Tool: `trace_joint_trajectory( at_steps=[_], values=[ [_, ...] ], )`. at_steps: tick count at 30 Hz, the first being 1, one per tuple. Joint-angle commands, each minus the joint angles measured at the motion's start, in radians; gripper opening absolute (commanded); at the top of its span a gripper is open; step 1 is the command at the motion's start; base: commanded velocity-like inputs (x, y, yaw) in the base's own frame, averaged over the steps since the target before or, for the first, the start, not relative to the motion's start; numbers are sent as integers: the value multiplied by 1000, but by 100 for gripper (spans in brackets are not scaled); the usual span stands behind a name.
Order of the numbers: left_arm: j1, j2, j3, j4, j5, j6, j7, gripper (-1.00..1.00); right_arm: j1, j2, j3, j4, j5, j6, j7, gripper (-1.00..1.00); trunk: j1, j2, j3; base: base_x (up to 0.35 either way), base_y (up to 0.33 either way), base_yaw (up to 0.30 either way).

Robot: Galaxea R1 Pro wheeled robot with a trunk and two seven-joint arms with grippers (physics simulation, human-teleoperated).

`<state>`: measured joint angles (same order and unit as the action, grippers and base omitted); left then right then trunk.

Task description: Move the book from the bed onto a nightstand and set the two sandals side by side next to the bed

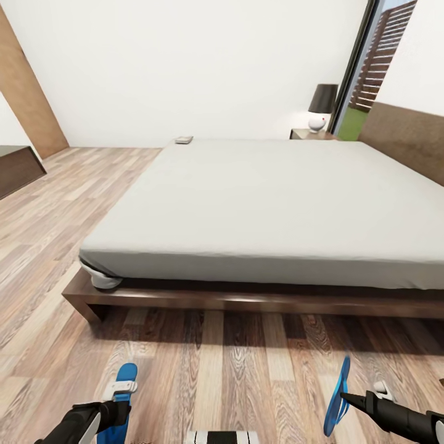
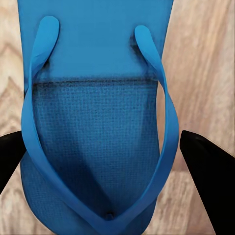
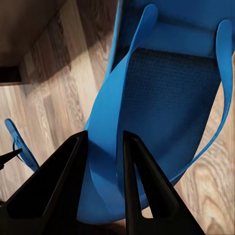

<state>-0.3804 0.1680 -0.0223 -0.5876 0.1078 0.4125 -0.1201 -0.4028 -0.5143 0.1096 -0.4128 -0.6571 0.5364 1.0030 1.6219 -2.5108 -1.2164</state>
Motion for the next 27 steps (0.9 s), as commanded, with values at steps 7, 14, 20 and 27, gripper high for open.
trace_joint_trajectory(
  at_steps=[7,14,20,27],
  values=[
    [-1,0,-3,-4,12,-4,-1,-100,-1,-1,5,0,-12,8,0,-100,3,-2,-28,0,0,0],
    [-71,2,-3,-112,12,129,1,-100,-1,-1,5,-2,-13,8,2,-100,3,-2,-28,0,0,0],
    [-145,30,-1,-125,13,250,-1,-100,-1,-1,5,-3,-13,8,2,-100,3,-2,-28,0,0,0],
    [-153,38,-1,-125,12,256,2,-100,-1,-1,5,-3,-13,8,2,-100,3,-2,-32,0,0,0]
  ],
)
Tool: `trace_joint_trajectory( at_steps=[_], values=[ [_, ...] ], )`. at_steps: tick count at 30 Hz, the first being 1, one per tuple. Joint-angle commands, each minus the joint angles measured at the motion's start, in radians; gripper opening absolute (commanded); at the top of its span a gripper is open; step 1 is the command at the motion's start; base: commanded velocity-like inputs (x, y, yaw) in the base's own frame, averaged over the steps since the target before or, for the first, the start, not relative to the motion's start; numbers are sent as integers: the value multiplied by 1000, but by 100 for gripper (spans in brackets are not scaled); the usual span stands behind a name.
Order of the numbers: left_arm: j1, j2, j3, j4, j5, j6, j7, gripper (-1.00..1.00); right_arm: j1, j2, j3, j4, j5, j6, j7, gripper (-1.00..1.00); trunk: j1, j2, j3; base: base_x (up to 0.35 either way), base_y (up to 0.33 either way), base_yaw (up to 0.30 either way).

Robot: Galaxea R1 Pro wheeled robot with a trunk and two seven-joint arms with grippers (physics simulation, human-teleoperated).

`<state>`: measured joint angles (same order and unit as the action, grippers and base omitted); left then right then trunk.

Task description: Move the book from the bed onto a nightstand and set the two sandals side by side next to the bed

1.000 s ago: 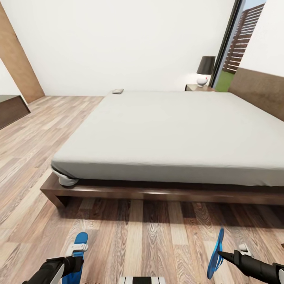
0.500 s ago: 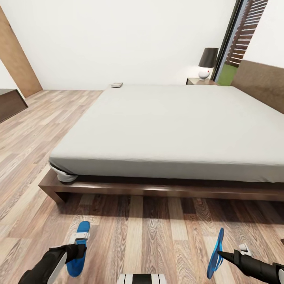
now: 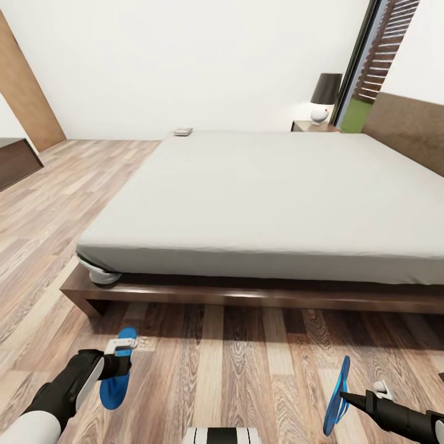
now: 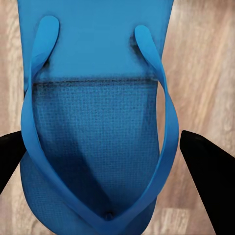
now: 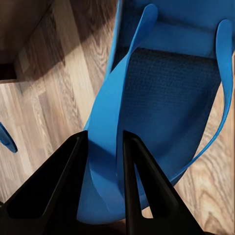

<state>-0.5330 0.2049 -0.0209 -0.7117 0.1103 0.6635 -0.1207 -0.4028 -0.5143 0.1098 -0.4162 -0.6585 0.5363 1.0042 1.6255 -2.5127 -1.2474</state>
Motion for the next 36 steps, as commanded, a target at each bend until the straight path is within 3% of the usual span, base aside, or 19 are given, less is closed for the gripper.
trace_joint_trajectory(
  at_steps=[1,14,16,21,23,27,36],
  values=[
    [-1,1,-2,-1,10,5,2,-100,-1,-1,5,-1,-12,8,1,-100,0,-1,-5,0,0,0],
    [-1,-4,-4,-2,8,2,3,-100,-1,-2,4,-2,-15,9,6,-100,6,-4,-55,0,0,0],
    [-1,-4,-5,-2,8,2,3,-100,-1,-20,2,-4,-16,9,39,-100,7,-4,-63,0,0,0],
    [-1,-5,-5,-2,8,2,3,-100,-1,-144,1,6,-18,27,301,-100,9,-5,-82,0,0,0],
    [-1,-5,-5,-2,8,2,3,-100,-1,-173,1,8,-18,60,344,-100,10,-6,-90,0,0,0],
    [-1,-5,-5,-2,8,2,3,-100,-1,-185,-5,8,-18,78,362,-100,12,-7,-105,0,0,0],
    [-1,-6,-5,-3,8,2,3,-100,-1,-187,-5,5,-16,78,362,-100,15,-9,-136,0,0,0]
  ],
)
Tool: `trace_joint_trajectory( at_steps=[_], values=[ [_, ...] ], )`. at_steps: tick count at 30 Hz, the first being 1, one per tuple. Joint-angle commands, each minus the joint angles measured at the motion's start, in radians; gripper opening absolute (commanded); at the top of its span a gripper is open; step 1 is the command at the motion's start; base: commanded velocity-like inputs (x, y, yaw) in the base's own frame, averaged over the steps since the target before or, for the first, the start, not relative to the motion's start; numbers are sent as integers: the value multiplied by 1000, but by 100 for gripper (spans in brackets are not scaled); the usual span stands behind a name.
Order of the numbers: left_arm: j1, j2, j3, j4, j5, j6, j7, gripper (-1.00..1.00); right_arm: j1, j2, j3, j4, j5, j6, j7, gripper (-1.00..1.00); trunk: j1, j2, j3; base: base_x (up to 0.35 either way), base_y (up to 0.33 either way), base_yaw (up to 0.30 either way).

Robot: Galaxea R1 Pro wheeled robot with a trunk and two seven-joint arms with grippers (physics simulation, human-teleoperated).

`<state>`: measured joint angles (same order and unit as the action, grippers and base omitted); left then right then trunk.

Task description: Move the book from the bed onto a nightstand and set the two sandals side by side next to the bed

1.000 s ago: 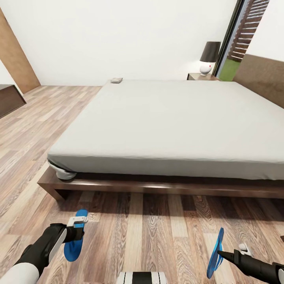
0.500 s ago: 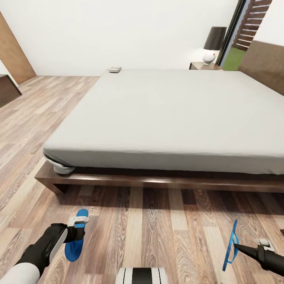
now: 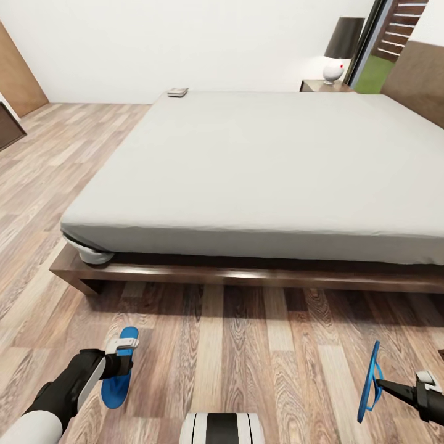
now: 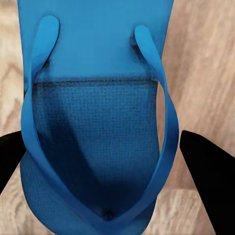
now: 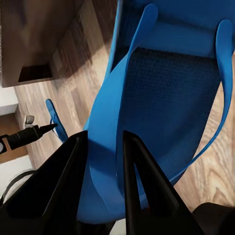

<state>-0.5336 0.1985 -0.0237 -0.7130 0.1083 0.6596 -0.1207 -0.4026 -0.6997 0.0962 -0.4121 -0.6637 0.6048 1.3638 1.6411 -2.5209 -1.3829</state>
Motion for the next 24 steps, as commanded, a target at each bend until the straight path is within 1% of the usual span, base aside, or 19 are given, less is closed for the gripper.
trace_joint_trajectory(
  at_steps=[1,3,4,6,8,9,14,19,24],
  values=[
    [0,1,-2,-2,10,5,2,-100,-1,-1,8,0,-11,9,2,-100,0,0,-1,0,0,0],
    [0,1,-2,-3,10,5,2,-100,-1,-1,8,-3,-11,9,4,-100,0,0,-1,0,0,0],
    [-6,-5,3,-9,16,0,-3,-100,-7,-5,14,2,-5,2,-3,-100,0,0,-1,0,0,0],
    [-17,-5,3,-20,31,0,-14,-100,-18,-4,14,14,-3,-10,-14,-100,0,0,-1,0,0,0],
    [-29,-6,2,-32,31,0,-14,-100,-27,-4,14,25,-4,-22,-26,-100,0,0,-1,0,0,0],
    [-35,-12,3,-38,36,0,-16,-100,-25,-4,13,31,-4,-28,-32,-100,0,0,-1,0,0,0],
    [-34,-41,4,-67,87,0,-20,-100,-21,-3,11,59,-5,-59,-60,-100,0,0,-1,0,0,0],
    [-34,-67,5,-80,91,0,-20,-100,-21,-3,11,88,-5,-90,-89,-100,0,0,-1,0,0,0],
    [-34,-67,5,-80,91,0,-20,-100,-21,-3,11,117,-5,-121,-118,-100,0,0,-1,0,0,0]
  ],
)
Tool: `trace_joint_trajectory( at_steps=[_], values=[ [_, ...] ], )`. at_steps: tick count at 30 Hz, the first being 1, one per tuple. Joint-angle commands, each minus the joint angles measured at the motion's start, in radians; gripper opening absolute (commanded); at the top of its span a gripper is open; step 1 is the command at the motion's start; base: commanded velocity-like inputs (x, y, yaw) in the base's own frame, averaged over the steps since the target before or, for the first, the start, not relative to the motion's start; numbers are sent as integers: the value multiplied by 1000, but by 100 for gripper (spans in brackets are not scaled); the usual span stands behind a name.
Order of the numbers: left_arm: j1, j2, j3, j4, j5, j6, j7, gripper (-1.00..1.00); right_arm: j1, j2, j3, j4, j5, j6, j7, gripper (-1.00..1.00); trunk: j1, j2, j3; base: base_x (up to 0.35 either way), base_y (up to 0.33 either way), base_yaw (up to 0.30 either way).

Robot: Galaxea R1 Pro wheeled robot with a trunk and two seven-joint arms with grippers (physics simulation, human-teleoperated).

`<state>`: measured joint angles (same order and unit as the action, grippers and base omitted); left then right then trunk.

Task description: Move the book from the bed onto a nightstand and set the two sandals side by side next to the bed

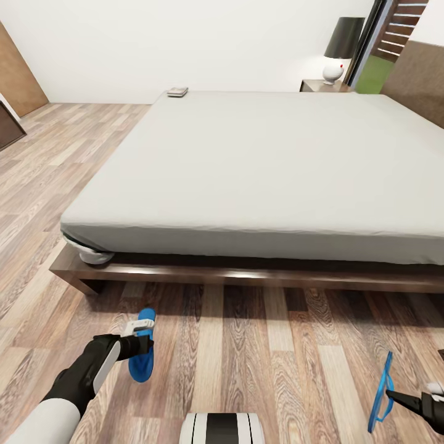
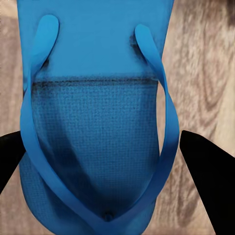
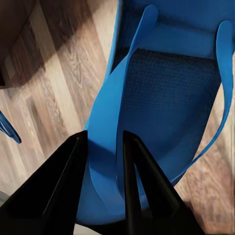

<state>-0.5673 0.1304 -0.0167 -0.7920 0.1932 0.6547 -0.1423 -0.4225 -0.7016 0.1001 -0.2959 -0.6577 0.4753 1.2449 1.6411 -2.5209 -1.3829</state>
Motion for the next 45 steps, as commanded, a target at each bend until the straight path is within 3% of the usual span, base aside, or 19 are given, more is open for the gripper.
trace_joint_trajectory(
  at_steps=[1,6,7,40,43,45],
  values=[
    [0,0,-2,-1,6,5,1,-100,-1,-1,7,6,-11,2,-5,-100,0,0,-1,0,0,0],
    [0,1,-2,-1,6,5,1,-100,-1,-1,7,35,-11,-29,-33,-100,0,0,-1,0,0,0],
    [0,1,-2,-1,6,5,1,-100,-1,-1,7,370,-11,-371,-36,-100,0,0,-1,0,0,0],
    [0,0,-5,-1,8,5,1,-100,-1,-3,5,345,-12,-364,-34,-100,0,0,-1,0,0,0],
    [0,0,-5,-1,8,5,1,-100,-1,-4,4,185,-10,-288,-34,-100,0,0,-1,0,0,0],
    [0,-3,-5,-1,8,5,1,-100,-1,-5,4,72,-11,-130,-33,-100,0,0,-1,0,0,0]
  ],
)
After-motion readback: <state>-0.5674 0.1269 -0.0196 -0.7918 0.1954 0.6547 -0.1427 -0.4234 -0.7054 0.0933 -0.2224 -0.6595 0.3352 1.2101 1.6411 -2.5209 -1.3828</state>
